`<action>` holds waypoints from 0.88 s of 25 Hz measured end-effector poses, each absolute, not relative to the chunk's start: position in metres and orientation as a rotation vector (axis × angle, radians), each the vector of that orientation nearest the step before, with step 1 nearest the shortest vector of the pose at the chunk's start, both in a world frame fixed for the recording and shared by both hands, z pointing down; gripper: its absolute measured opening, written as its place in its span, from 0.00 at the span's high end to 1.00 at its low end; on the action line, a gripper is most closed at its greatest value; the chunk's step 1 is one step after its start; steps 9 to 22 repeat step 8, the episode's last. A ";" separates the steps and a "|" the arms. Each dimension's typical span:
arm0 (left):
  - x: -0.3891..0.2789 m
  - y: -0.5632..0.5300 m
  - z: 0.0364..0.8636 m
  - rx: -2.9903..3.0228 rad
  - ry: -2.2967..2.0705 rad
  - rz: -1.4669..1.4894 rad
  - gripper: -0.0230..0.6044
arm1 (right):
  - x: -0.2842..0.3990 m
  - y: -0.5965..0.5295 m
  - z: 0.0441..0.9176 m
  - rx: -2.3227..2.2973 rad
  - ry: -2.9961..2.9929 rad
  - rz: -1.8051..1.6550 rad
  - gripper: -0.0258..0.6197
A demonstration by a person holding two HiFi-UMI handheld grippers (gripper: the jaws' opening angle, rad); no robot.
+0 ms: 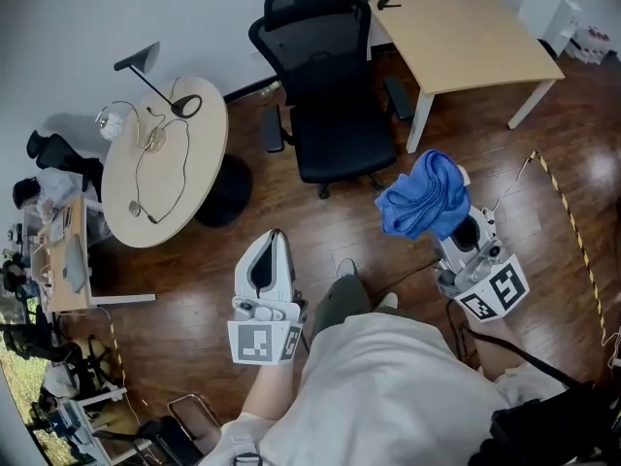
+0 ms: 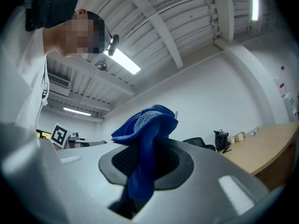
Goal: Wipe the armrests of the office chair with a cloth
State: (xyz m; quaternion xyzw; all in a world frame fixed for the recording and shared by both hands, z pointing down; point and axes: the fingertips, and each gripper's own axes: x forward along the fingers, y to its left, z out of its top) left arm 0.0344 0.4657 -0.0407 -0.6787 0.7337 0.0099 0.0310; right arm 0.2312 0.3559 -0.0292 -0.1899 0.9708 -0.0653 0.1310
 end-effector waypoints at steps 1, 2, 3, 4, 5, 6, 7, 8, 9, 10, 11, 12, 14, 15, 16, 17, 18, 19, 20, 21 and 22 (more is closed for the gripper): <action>0.034 0.469 -0.040 -2.087 2.260 0.023 0.98 | 0.231 0.358 -0.029 -0.555 2.822 -0.179 0.85; 0.032 0.471 -0.038 -2.087 2.259 0.017 0.98 | 0.231 0.360 -0.029 -0.560 2.823 -0.174 0.85; 0.030 0.471 -0.036 -2.092 2.256 0.013 0.98 | 0.230 0.361 -0.028 -0.567 2.822 -0.176 0.85; 0.029 0.471 -0.035 -2.101 2.250 0.010 0.98 | 0.228 0.362 -0.026 -0.575 2.820 -0.187 0.85; 0.027 0.470 -0.034 -2.112 2.241 0.007 0.98 | 0.227 0.363 -0.024 -0.583 2.817 -0.203 0.85; 0.026 0.469 -0.034 -2.122 2.229 0.005 0.98 | 0.226 0.364 -0.022 -0.591 2.815 -0.220 0.85; 0.026 0.467 -0.036 -2.131 2.215 0.006 0.98 | 0.225 0.365 -0.020 -0.599 2.815 -0.234 0.85; 0.026 0.466 -0.037 -2.140 2.201 0.007 0.98 | 0.224 0.366 -0.018 -0.607 2.814 -0.248 0.85; 0.026 0.466 -0.037 -2.140 2.201 0.007 0.98 | 0.224 0.366 -0.018 -0.607 2.814 -0.248 0.85; 0.026 0.466 -0.037 -2.140 2.201 0.007 0.98 | 0.224 0.366 -0.018 -0.607 2.814 -0.248 0.85; 0.026 0.466 -0.037 -2.140 2.201 0.007 0.98 | 0.224 0.366 -0.018 -0.607 2.814 -0.248 0.85; 0.026 0.466 -0.037 -2.140 2.201 0.007 0.98 | 0.224 0.366 -0.018 -0.607 2.814 -0.248 0.85; 0.026 0.466 -0.037 -2.140 2.201 0.007 0.98 | 0.224 0.366 -0.018 -0.607 2.814 -0.248 0.85; 0.026 0.466 -0.037 -2.140 2.201 0.007 0.98 | 0.224 0.366 -0.018 -0.607 2.814 -0.248 0.85; 0.026 0.466 -0.037 -2.140 2.201 0.007 0.98 | 0.224 0.366 -0.018 -0.607 2.814 -0.248 0.85; 0.026 0.466 -0.037 -2.140 2.201 0.007 0.98 | 0.224 0.366 -0.018 -0.607 2.814 -0.248 0.85; 0.026 0.466 -0.037 -2.140 2.201 0.007 0.98 | 0.224 0.366 -0.018 -0.607 2.814 -0.248 0.85; 0.026 0.466 -0.037 -2.140 2.201 0.007 0.98 | 0.224 0.366 -0.018 -0.607 2.814 -0.248 0.85; 0.026 0.466 -0.037 -2.140 2.201 0.007 0.98 | 0.224 0.366 -0.018 -0.607 2.814 -0.248 0.85; 0.026 0.466 -0.037 -2.140 2.201 0.007 0.98 | 0.224 0.366 -0.018 -0.607 2.814 -0.248 0.85; 0.026 0.466 -0.037 -2.140 2.201 0.007 0.98 | 0.224 0.366 -0.018 -0.607 2.814 -0.248 0.85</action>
